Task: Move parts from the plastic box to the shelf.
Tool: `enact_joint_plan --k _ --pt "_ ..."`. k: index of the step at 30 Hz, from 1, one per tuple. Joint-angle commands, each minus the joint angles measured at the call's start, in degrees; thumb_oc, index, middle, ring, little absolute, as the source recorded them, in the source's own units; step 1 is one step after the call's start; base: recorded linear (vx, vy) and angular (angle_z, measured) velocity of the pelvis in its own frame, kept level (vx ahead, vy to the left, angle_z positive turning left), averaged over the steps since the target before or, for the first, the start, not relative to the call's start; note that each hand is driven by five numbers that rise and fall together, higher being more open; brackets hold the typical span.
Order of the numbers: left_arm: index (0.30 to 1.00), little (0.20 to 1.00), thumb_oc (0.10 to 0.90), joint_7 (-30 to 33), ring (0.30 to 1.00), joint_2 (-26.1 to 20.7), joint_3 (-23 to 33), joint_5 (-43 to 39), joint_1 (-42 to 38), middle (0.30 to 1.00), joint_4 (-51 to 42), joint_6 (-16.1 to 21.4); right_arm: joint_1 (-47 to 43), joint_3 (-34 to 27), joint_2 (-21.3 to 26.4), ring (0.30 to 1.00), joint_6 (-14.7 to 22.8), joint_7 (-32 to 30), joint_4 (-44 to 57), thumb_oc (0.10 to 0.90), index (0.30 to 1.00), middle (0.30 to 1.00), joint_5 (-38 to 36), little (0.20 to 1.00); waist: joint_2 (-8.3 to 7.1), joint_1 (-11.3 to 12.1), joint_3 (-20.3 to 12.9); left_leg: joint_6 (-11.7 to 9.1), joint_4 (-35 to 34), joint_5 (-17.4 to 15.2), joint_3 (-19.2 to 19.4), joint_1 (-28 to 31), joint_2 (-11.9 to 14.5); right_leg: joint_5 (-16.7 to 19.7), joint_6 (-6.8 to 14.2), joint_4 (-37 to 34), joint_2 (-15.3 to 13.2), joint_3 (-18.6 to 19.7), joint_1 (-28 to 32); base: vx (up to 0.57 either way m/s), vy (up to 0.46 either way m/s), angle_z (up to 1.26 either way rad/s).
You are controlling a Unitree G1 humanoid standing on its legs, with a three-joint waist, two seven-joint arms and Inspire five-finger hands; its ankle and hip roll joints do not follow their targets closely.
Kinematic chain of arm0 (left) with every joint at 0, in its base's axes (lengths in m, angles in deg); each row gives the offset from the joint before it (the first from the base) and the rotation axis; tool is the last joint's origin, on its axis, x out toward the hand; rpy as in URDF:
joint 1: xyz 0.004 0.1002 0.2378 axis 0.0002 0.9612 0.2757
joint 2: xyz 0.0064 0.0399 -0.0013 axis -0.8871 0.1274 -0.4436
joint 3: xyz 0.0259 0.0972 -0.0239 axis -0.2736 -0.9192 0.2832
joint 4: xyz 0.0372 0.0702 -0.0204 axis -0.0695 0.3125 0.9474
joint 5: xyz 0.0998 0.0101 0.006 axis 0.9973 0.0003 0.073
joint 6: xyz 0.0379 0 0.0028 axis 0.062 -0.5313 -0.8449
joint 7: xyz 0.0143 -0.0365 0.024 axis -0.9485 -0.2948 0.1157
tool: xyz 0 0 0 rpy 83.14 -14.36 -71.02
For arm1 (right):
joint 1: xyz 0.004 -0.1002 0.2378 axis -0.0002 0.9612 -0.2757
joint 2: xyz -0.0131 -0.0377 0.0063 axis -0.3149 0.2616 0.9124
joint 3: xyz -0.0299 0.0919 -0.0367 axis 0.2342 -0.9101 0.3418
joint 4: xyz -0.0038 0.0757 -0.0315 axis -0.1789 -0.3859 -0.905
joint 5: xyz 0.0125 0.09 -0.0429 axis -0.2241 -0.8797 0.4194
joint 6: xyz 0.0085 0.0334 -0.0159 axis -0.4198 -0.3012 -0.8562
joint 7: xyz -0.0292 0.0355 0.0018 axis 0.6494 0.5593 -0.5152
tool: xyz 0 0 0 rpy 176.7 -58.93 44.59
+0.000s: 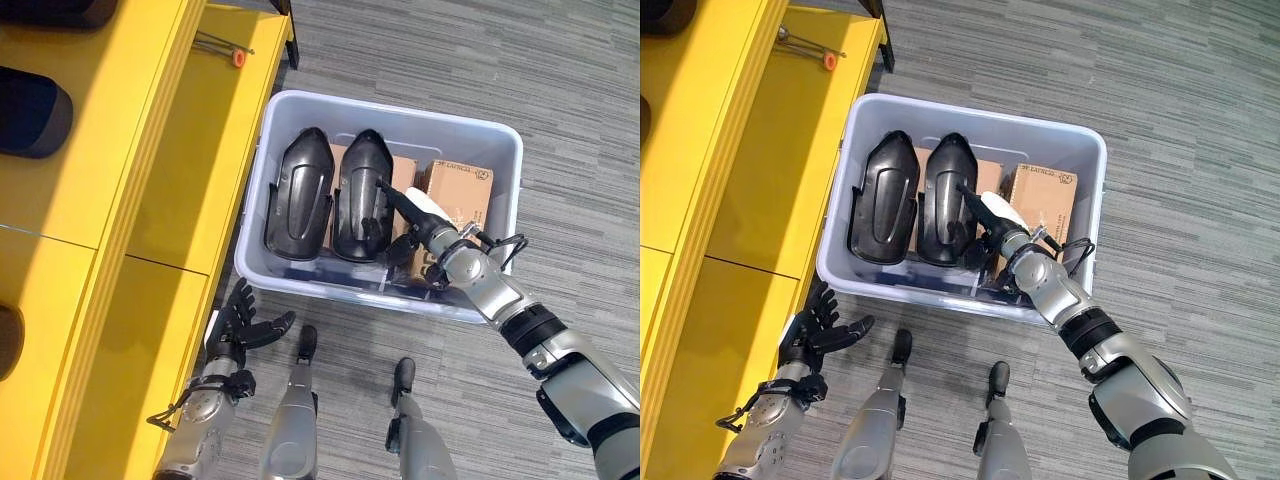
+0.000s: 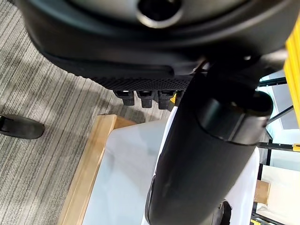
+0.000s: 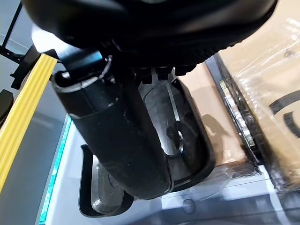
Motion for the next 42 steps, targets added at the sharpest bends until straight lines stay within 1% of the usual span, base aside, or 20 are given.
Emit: enact_joint_plan --k 1,4,13,16,18,20,23,28,30,33,36,39,40,41,42 --pt "1.000 1.000 0.900 0.4 1.000 -1.7 -0.2 0.4 -1.4 1.000 -4.2 2.9 -8.6 -0.7 0.0 1.000 3.0 -1.8 2.2 0.900 1.000 1.000 1.5 1.000 -2.10 -0.6 -2.1 0.2 0.7 -1.5 2.6 0.2 1.2 -2.3 0.6 2.9 -2.9 -1.3 2.2 0.00 -0.002 0.03" --pt "1.000 1.000 0.900 0.2 1.000 -1.7 -0.7 0.5 -1.4 1.000 -4.2 2.7 -8.0 -1.5 -1.0 1.000 2.8 -1.9 1.7 0.900 1.000 1.000 0.1 1.000 -2.10 -0.5 -2.0 0.2 0.4 -1.3 2.5 0.1 1.1 -2.1 0.6 2.6 -2.8 -1.4 2.1 0.00 0.000 0.01" --pt "1.000 1.000 0.900 0.9 1.000 -0.9 -0.8 0.3 -2.0 1.000 -3.8 2.4 -7.6 -1.3 -2.9 1.000 2.5 -1.7 3.0 0.900 1.000 1.000 1.4 1.000 -2.65 -0.6 -1.8 0.4 0.5 -1.7 2.7 -0.1 1.0 -2.0 0.7 2.3 -2.9 -1.2 2.0 0.00 0.000 0.00" --pt "1.000 1.000 0.900 1.2 1.000 -0.9 -0.6 0.4 -2.0 1.000 -3.8 2.6 -7.1 -1.7 -3.5 1.000 2.5 -1.8 3.4 0.900 1.000 1.000 0.2 1.000 -2.73 -0.6 -1.7 0.4 0.5 -1.7 2.7 -0.1 1.1 -2.0 0.7 2.3 -2.8 -1.2 1.9 0.00 0.000 0.00" --pt "1.000 1.000 0.900 1.6 1.000 -0.8 -0.6 0.5 -2.2 1.000 -3.5 2.5 -6.8 -1.8 -4.9 1.000 2.4 -1.9 2.1 0.900 1.000 1.000 -0.3 1.000 -2.76 -0.5 -1.6 0.4 0.5 -1.7 2.6 -0.2 1.1 -2.0 0.6 2.4 -2.8 -1.3 1.8 0.00 0.000 0.00" --pt "1.000 1.000 0.900 2.2 1.000 -0.5 -0.5 0.2 -2.4 1.000 -3.4 2.6 -6.6 -2.3 -6.3 1.000 2.3 -2.4 2.0 0.900 1.000 1.000 -2.3 1.000 -2.83 -0.5 -1.3 0.3 0.4 -1.6 2.6 -0.3 1.2 -2.0 0.6 2.3 -2.7 -1.3 1.7 0.00 0.000 0.00" --pt "1.000 1.000 0.900 2.3 1.000 -0.3 -0.9 0.5 -2.4 1.000 -3.6 2.3 -6.1 -2.4 -7.0 1.000 2.1 -2.7 0.9 0.900 1.000 1.000 -2.0 1.000 -2.77 -0.3 -1.0 0.3 0.4 -1.6 2.4 -0.5 1.2 -2.1 0.6 2.2 -2.6 -1.5 1.7 0.00 0.000 0.00" --pt "1.000 1.000 0.900 2.9 1.000 -0.3 -1.2 0.4 -2.7 1.000 -4.1 2.2 -6.3 -3.3 -7.2 1.000 1.5 -3.7 0.1 0.900 1.000 1.000 -2.7 1.000 -2.70 -0.2 -0.1 0.5 0.7 -1.7 2.4 -1.2 1.1 -2.1 0.5 2.6 -2.7 -1.6 0.9 0.00 0.000 0.00" --pt "1.000 1.000 0.900 3.2 1.000 -0.4 -1.4 0.4 -3.1 1.000 -4.2 2.3 -7.2 -3.8 -7.4 1.000 1.5 -4.7 -1.9 0.900 1.000 1.000 -2.7 1.000 -2.45 0.0 0.4 0.6 1.1 -1.7 2.2 -2.0 0.9 -2.0 0.6 2.7 -2.7 -1.5 0.5 0.00 0.000 0.00" --pt "1.000 1.000 0.900 3.6 1.000 -0.5 -1.2 0.3 -3.1 1.000 -4.3 2.5 -7.3 -4.2 -6.8 1.000 1.3 -5.0 -1.0 0.900 1.000 1.000 -2.6 1.000 -2.40 -0.1 0.9 0.7 1.7 -1.9 2.2 -2.8 0.9 -1.9 0.6 3.1 -2.9 -1.5 -0.1 0.00 0.002 0.01" --pt "1.000 1.000 0.900 3.9 1.000 -0.5 -1.2 0.3 -3.5 1.000 -4.2 2.6 -7.7 -4.5 -6.1 1.000 1.2 -5.8 -1.3 0.900 1.000 1.000 -1.7 1.000 -2.10 -0.1 1.8 1.0 3.9 -2.6 1.8 -4.6 0.5 -2.4 0.4 4.4 -2.9 -1.5 -1.1 -0.02 -0.005 0.02" --pt "1.000 1.000 0.900 4.4 1.000 -1.1 -1.1 0.2 -4.5 1.000 -4.9 3.1 -9.6 -4.3 -5.6 1.000 1.1 -6.4 -1.1 0.900 1.000 1.000 -0.4 1.000 -1.79 -0.2 3.4 1.4 8.6 -4.1 1.1 -8.2 0.1 -3.6 0.0 8.4 -3.1 -0.9 -3.8 -0.08 -0.010 0.08" --pt "1.000 1.000 0.900 4.4 1.000 -1.0 -1.1 0.2 -4.6 1.000 -4.8 3.1 -9.7 -4.3 -5.6 1.000 1.1 -6.4 -1.1 0.900 1.000 1.000 -0.4 1.000 -1.79 -0.2 3.3 1.4 8.9 -4.2 1.0 -8.5 0.1 -3.7 0.0 8.6 -3.1 -0.9 -4.0 -0.11 0.007 0.09" --pt "1.000 1.000 0.900 5.0 1.000 -1.3 -0.9 0.1 -5.3 1.000 -4.9 3.4 -10.8 -4.5 -5.0 1.000 0.8 -6.8 -1.0 0.900 1.000 1.000 0.6 1.000 -1.31 -0.2 4.3 1.7 11.8 -5.5 0.9 -10.8 -0.2 -5.0 -0.1 11.9 -3.3 -0.5 -6.3 -0.09 0.019 0.07" --pt "1.000 1.000 0.900 5.3 1.000 -1.4 -0.8 -0.1 -5.5 1.000 -5.0 3.5 -11.4 -4.5 -4.7 1.000 0.8 -7.2 -1.1 0.900 1.000 1.000 1.1 1.000 -1.07 -0.4 4.6 1.8 13.6 -6.2 0.7 -12.1 -0.5 -5.5 -0.3 13.7 -3.1 -0.3 -7.7 -0.12 0.035 0.04"
